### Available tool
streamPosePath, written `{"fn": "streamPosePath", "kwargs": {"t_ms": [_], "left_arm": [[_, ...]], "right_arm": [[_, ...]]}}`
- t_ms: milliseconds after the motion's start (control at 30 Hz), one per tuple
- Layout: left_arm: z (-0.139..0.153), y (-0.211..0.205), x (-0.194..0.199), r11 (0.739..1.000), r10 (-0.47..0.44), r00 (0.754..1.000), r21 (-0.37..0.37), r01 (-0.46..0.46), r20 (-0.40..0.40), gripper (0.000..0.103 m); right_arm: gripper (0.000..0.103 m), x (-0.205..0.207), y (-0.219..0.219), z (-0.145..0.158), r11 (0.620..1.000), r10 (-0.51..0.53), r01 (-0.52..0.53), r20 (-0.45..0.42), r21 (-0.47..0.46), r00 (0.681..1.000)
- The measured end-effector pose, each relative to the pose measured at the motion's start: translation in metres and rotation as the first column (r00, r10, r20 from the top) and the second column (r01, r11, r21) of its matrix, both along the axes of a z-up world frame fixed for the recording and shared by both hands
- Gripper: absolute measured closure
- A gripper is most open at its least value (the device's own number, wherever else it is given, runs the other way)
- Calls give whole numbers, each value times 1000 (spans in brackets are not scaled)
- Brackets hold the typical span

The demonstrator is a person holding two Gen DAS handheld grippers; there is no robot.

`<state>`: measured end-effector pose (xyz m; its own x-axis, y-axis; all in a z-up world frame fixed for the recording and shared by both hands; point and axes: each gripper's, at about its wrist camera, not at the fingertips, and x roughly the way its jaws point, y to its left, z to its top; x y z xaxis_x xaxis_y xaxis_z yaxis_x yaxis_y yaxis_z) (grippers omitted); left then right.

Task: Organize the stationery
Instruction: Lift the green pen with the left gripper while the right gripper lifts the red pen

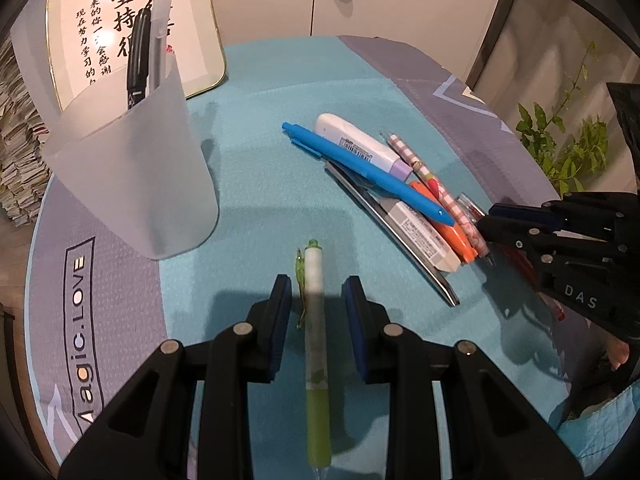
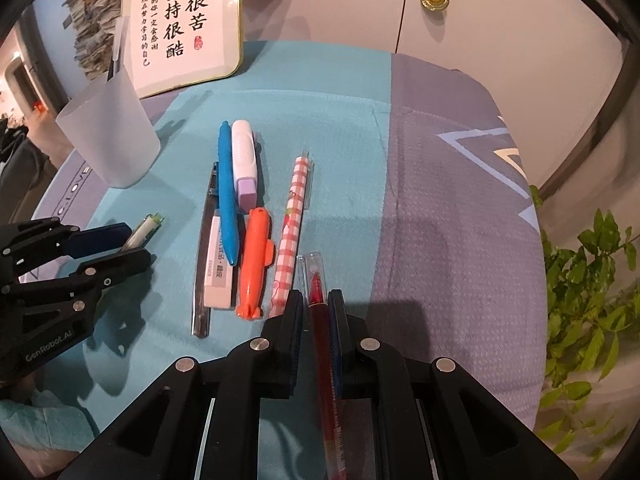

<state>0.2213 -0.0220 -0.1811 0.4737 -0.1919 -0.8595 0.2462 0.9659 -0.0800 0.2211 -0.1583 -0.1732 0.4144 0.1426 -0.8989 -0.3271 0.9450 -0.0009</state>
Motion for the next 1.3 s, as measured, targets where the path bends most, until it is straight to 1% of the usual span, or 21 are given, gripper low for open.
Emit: {"fn": "streamPosePath", "kwargs": {"t_ms": [200,367,433,467,533,567,600,667,733,767,800,867,1000,1133,1300], "left_arm": [[0,-1,3,1000,-3,1000,6,3,0,78],[1,0,4,1000,-3,1000,1,3,-3,78],[1,-1,4,1000,-4,1000,6,4,0,78],[1,-1,4,1000,-6,1000,8,6,2,78],[0,-4,5,1000,-13,1000,17,13,8,79],[0,-5,4,1000,-17,1000,21,16,13,86],[0,-5,4,1000,-19,1000,23,18,16,92],[-1,-5,6,1000,-21,1000,16,21,14,91],[0,-5,5,1000,-23,1000,12,23,15,91],[1,-4,5,1000,-23,1000,12,22,19,91],[2,-4,4,1000,-22,999,11,21,25,91],[8,-2,1,1000,-13,999,11,12,42,91],[22,1,-4,1000,-5,996,3,5,84,91],[37,4,-13,1000,1,992,-16,1,123,91],[60,10,-28,999,13,983,-41,-6,185,91]], "right_arm": [[93,8,3,-1,1000,9,-9,-2,-1,1000],[93,6,2,4,1000,16,-16,6,8,1000],[92,8,3,3,1000,16,-16,8,-3,1000],[89,9,3,2,1000,15,-15,7,-11,1000],[69,11,4,0,1000,18,-17,5,-25,1000],[69,11,5,-1,999,24,-23,6,-22,1000],[69,12,5,-2,999,30,-30,2,-21,1000],[69,15,8,-5,999,36,-37,-7,-27,999],[69,19,8,-5,999,31,-31,-4,-10,1000],[73,22,6,-6,1000,25,-25,-8,0,1000],[88,24,6,-5,1000,20,-20,-8,1,1000],[88,24,6,-3,1000,-1,1,-4,-12,1000],[88,15,-2,15,998,-30,28,38,54,999],[88,-2,-11,40,993,-74,63,107,102,992],[88,-26,-16,71,986,-93,63,193,155,977]]}}
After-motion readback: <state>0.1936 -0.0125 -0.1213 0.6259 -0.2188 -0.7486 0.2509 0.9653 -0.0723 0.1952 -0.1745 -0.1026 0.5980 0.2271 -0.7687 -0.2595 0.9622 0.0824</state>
